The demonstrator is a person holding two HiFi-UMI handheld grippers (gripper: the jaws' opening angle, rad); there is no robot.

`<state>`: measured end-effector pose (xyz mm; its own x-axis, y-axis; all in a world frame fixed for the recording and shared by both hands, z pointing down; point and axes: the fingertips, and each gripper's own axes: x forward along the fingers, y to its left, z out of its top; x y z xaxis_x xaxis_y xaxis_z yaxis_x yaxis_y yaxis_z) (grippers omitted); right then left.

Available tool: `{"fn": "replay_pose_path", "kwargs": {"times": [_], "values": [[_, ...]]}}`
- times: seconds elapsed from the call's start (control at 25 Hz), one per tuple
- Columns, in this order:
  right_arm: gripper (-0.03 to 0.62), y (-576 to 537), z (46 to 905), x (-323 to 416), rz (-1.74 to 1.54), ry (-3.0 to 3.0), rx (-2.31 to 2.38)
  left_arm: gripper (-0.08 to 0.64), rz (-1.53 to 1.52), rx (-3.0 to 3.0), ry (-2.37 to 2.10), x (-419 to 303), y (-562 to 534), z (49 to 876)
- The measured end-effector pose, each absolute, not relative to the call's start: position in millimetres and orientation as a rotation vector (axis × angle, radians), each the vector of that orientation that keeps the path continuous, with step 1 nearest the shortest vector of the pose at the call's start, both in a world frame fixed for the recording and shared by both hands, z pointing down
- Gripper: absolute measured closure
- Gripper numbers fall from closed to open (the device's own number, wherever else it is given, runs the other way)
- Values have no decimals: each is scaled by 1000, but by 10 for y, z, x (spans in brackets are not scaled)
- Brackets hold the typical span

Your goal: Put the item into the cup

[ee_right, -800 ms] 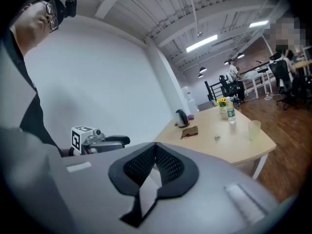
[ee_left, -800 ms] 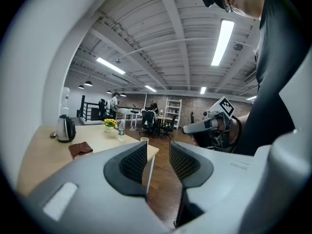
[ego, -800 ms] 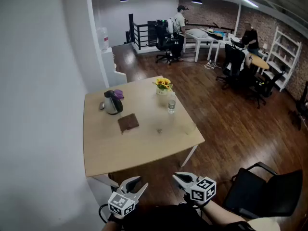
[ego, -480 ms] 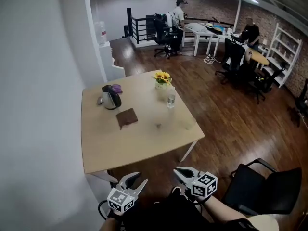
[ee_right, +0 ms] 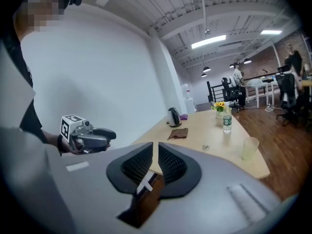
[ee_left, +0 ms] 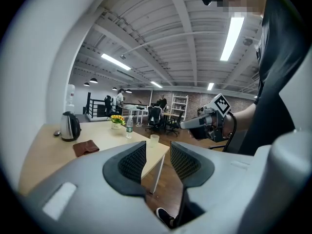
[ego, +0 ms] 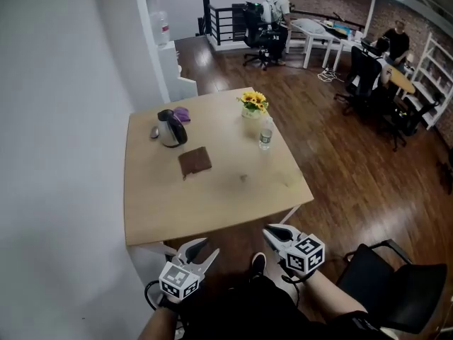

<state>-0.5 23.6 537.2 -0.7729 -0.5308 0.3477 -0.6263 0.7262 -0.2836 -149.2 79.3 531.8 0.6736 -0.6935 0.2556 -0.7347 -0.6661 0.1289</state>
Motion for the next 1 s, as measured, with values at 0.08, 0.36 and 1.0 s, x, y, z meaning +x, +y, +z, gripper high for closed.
{"fn": "replay_pose_path", "kwargs": {"times": [0.08, 0.36, 1.0], "values": [[537, 3, 5446, -5, 529, -2670, 887, 410, 284, 2645, -1169, -1468, 619, 5384], [514, -924, 5700, -39, 343, -2600, 732, 399, 353, 2564, -1206, -1330, -198, 5638], [485, -2537, 6552, -200, 157, -2411, 454, 390, 467, 2445, -1315, -1070, -1675, 5971]]}}
